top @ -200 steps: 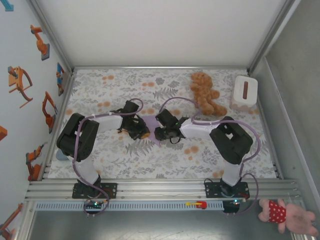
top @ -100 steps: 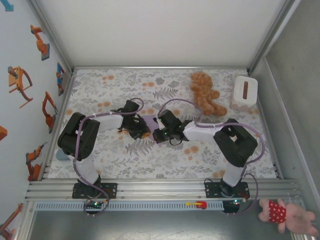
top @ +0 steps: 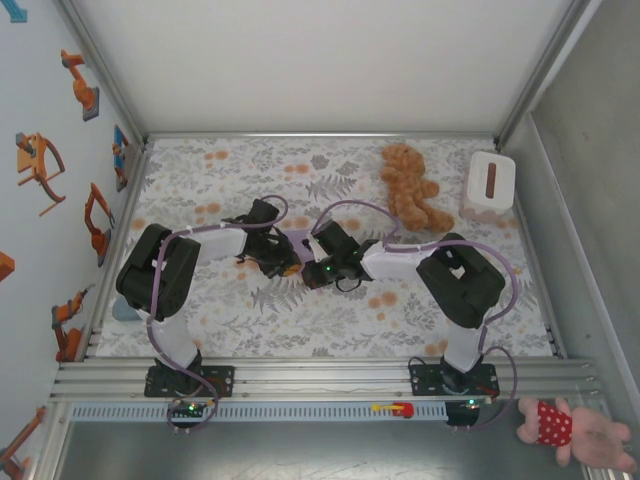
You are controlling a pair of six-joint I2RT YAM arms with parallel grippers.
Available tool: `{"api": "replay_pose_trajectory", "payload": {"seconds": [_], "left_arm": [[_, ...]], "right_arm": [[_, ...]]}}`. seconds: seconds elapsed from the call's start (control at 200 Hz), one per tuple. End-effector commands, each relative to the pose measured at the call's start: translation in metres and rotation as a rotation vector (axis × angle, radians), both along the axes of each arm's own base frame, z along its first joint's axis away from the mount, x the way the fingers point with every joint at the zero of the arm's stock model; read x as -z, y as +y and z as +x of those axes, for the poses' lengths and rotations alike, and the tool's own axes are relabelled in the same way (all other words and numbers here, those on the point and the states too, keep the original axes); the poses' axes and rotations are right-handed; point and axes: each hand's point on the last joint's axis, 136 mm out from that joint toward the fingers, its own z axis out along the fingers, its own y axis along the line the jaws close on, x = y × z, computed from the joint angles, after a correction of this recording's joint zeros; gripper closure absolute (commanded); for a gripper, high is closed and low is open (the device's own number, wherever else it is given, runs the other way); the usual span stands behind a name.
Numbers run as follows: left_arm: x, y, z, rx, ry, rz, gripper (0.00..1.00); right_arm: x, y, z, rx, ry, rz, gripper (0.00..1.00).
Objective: Fold a paper plane with a square sheet of paper (pick it up from the middle)
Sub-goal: Third fold the triangle at the center of the table.
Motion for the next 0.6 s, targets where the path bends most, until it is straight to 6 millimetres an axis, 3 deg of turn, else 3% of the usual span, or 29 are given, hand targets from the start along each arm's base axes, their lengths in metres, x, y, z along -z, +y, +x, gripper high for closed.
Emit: {"api": "replay_pose_trajectory", "payload": {"seconds": [0.0,0.596], "left_arm": [[0.010,0.008,-0.005,0.011,0.031,0.051,0.87],[0.012,0.011,-0.004,0.019,0.042,0.081,0.87]], "right_arm": [[0.003,0.000,0.005,0.007,-0.009,-0.025,0.97],[0.016,-0.013,0.006,0.030,-0.014,-0.104,0.98]]}}
